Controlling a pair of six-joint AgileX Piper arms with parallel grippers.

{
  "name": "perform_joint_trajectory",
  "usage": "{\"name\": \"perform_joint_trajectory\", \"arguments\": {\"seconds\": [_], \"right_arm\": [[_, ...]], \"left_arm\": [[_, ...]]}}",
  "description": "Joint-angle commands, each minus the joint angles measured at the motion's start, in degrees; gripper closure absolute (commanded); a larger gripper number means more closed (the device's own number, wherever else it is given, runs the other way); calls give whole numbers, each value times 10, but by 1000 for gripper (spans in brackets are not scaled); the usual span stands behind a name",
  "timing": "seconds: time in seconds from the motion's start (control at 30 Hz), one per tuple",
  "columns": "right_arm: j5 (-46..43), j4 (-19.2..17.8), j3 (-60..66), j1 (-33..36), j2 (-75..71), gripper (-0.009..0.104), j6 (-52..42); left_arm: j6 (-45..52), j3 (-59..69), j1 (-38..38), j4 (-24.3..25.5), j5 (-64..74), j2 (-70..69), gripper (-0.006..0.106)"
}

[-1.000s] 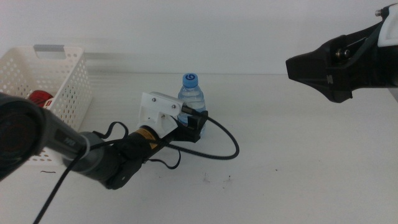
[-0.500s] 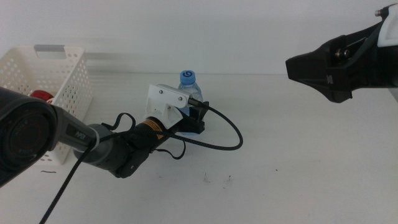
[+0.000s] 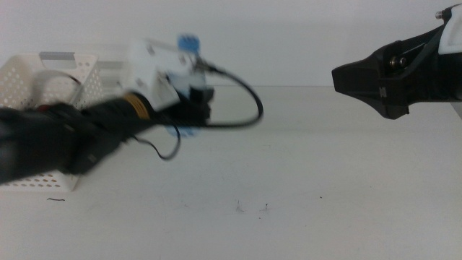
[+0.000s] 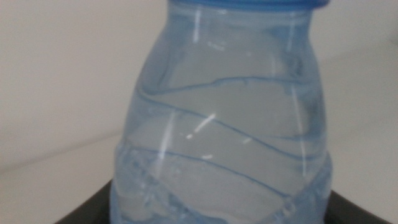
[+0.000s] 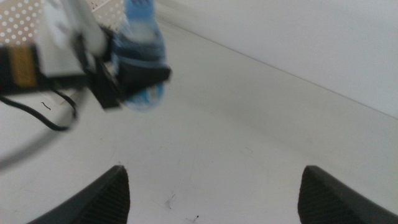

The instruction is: Use arms to grab the bottles and put them into the dustbin to the left of the table.

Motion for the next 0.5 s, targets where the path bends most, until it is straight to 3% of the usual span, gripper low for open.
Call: {"name": "perform_joint_trajectory", "arguments": {"seconds": [0.0,0.1,0.17,0.27,0.47], "right_arm": [[-4,-4,-5,1,-2,2,-1],[-4,-4,-5,1,-2,2,-1],[-4,-4,-5,1,-2,2,-1],[-4,-4,-5,1,-2,2,-1],[-4,-4,-5,1,-2,2,-1]], "left_arm": [[-3,-27,3,-13,73,-68,102],[19,-113,39,-49,278,-109,102],[93,-185,72,-87,407,-113,102],[269,-305,145,-182,535,-96,102],[369,-501,287,-277,741,-27,102]]}}
